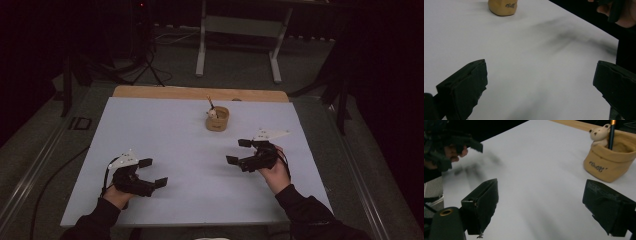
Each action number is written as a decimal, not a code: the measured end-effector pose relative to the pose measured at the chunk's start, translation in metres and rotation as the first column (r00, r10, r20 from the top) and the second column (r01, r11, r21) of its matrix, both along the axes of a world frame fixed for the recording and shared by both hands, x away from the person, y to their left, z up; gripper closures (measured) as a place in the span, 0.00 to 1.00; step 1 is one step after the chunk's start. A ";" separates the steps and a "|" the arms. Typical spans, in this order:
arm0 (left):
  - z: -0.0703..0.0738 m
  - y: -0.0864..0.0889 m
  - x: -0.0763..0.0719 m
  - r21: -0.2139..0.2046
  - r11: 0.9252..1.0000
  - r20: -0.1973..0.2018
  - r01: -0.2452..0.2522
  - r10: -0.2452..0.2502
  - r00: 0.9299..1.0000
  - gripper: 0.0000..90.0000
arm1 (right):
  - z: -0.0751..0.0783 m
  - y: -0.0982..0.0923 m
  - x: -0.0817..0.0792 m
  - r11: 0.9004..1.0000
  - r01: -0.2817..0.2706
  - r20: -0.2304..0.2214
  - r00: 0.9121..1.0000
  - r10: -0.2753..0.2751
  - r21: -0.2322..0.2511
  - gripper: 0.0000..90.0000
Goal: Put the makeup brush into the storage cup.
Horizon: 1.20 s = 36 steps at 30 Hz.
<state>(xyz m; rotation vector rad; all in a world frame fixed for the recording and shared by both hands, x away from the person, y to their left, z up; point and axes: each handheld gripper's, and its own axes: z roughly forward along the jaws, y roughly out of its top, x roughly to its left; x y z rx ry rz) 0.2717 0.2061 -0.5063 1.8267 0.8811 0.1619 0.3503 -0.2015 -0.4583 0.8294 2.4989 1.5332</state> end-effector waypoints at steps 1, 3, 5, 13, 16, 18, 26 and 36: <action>0.000 0.000 0.000 0.001 1.000 0.002 0.000 0.000 1.000 0.00 | -0.002 -0.001 -0.001 1.000 -0.016 -0.006 1.000 0.016 -0.002 0.15; 0.001 0.000 -0.001 -0.001 1.000 0.007 0.005 -0.005 1.000 0.00 | -0.005 -0.004 -0.005 1.000 -0.014 -0.015 1.000 0.014 -0.005 0.15; 0.001 0.000 -0.001 -0.001 1.000 0.009 0.009 -0.009 1.000 0.00 | -0.006 -0.007 -0.008 1.000 -0.021 -0.014 1.000 0.021 0.002 0.15; 0.001 -0.002 -0.001 0.010 0.999 0.004 0.033 -0.033 0.999 0.00 | -0.010 -0.018 -0.020 1.000 -0.017 0.023 1.000 0.017 0.014 0.15; 0.001 -0.003 -0.002 0.012 0.999 0.010 0.046 -0.046 0.999 0.00 | -0.013 -0.022 -0.025 1.000 -0.014 0.038 0.999 0.014 0.006 0.15; 0.001 -0.003 -0.002 0.013 0.999 0.030 0.050 -0.051 0.998 0.00 | -0.015 -0.025 -0.028 1.000 -0.012 0.049 0.999 0.012 0.006 0.15; 0.001 -0.003 -0.005 0.015 0.995 0.045 0.097 -0.097 0.994 0.00 | -0.027 -0.036 -0.034 0.998 -0.061 0.069 0.996 0.060 0.019 0.15; -0.002 0.006 -0.010 0.019 0.990 0.058 0.136 -0.137 0.989 0.00 | -0.041 -0.044 -0.032 0.996 -0.095 0.040 0.995 0.094 0.001 0.15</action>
